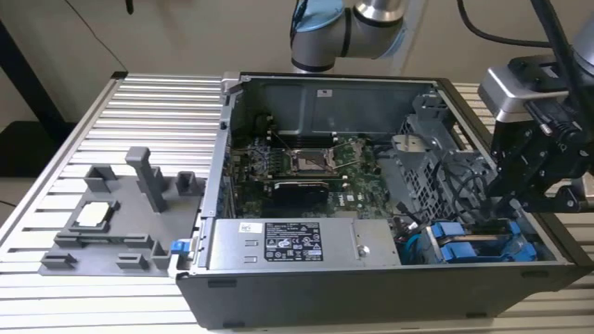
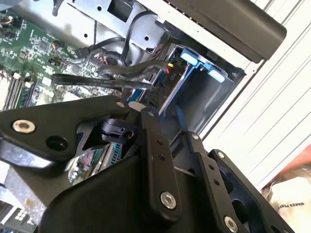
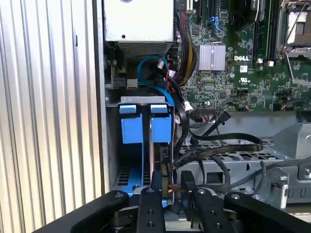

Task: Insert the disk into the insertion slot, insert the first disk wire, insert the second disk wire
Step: 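Insert the second disk wire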

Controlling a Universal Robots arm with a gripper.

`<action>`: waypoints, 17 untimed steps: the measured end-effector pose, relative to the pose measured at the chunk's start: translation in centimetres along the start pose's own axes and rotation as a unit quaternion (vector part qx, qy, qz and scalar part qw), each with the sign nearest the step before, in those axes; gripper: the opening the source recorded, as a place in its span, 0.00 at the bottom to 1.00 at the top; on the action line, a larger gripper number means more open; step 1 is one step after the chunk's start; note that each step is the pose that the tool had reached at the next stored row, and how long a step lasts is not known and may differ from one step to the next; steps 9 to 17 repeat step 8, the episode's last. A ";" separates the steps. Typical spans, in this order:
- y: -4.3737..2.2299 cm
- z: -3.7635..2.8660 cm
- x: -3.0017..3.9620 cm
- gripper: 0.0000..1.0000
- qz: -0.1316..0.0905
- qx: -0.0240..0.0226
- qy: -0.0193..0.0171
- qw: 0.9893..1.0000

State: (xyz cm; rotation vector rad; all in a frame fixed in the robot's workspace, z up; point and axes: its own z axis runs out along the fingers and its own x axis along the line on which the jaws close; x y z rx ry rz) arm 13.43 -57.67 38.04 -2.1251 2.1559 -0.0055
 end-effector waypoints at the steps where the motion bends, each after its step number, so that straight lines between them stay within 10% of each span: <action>1: -0.01 -0.08 -0.01 0.30 0.000 0.000 0.000 1.000; 17: -0.01 -0.17 -0.02 0.30 0.000 0.000 0.000 1.000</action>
